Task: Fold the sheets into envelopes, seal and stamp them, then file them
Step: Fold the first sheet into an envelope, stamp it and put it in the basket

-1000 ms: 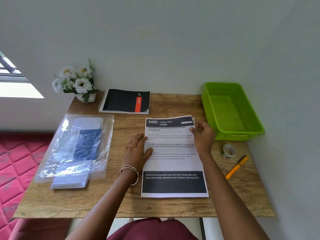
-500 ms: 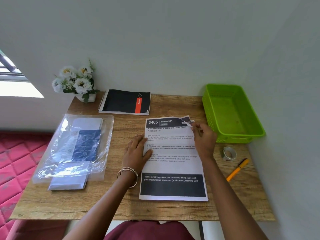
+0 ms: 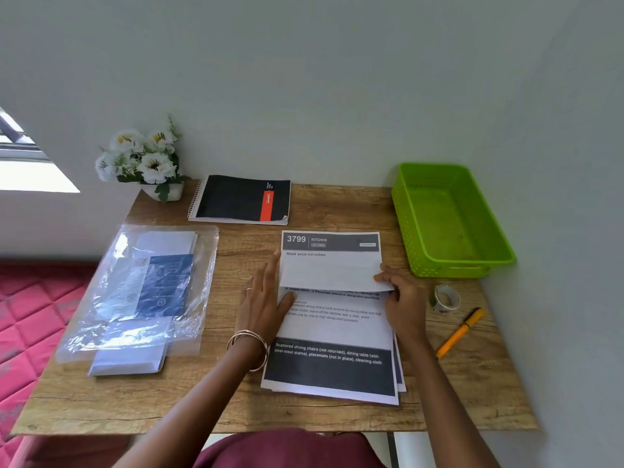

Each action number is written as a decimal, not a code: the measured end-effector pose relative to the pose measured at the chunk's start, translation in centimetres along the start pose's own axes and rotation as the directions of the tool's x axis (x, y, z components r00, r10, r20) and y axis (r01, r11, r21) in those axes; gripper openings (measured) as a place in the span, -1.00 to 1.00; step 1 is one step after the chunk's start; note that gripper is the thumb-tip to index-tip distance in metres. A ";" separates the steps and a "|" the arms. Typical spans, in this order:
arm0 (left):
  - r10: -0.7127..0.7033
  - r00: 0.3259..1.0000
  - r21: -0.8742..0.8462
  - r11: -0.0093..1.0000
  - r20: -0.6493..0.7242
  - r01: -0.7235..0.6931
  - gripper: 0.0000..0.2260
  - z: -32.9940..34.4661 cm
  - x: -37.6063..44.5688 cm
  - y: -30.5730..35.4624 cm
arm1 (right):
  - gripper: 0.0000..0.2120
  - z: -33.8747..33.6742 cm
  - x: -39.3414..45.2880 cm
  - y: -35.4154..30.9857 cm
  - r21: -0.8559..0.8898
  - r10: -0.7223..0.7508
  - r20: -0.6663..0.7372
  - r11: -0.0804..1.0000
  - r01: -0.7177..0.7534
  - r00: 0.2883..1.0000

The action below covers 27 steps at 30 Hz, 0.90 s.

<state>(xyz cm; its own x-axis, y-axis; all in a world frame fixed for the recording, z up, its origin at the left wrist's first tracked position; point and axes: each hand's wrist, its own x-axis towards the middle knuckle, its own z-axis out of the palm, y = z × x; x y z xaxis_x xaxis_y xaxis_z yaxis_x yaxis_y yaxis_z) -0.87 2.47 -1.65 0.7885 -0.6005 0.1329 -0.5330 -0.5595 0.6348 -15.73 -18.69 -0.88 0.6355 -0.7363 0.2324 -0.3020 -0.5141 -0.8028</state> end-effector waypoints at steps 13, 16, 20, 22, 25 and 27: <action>0.071 0.987 0.288 0.951 0.147 -0.112 -0.43 0.6 0.1 -0.7 | -0.56 2.3 0.9 -2.1 -0.350 -0.068 0.399 0.910 0.221 0.914; 0.056 0.981 0.316 0.942 0.187 -0.114 -0.41 0.4 0.0 -0.6 | -0.48 4.4 0.1 -3.2 -0.390 -0.105 0.517 0.854 0.343 0.849; 0.042 0.980 0.324 0.940 0.193 -0.104 -0.42 0.2 -0.1 -0.5 | -0.48 4.7 0.2 -2.9 -0.412 -0.085 0.510 0.849 0.330 0.856; 0.038 0.980 0.335 0.937 0.193 -0.102 -0.42 0.2 -0.2 -0.3 | -0.44 3.7 0.2 -2.1 -0.458 -0.039 0.463 0.845 0.277 0.885; 0.048 0.979 0.343 0.932 0.197 -0.115 -0.43 0.1 -0.3 -0.1 | -0.39 1.5 -0.1 -0.3 -0.503 0.020 0.397 0.841 0.199 0.918; 0.046 0.976 0.342 0.933 0.211 -0.117 -0.46 -0.1 -0.2 0.0 | -0.40 0.4 -0.1 0.3 -0.503 0.052 0.392 0.848 0.167 0.919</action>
<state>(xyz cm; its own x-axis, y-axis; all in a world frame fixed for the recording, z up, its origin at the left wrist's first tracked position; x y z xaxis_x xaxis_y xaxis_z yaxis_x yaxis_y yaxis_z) -1.04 2.62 -1.57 0.6810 -0.7323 -0.0018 -0.6942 -0.6465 0.3164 -15.65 -18.61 -1.38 0.8465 -0.5307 -0.0430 -0.5076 -0.7800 -0.3660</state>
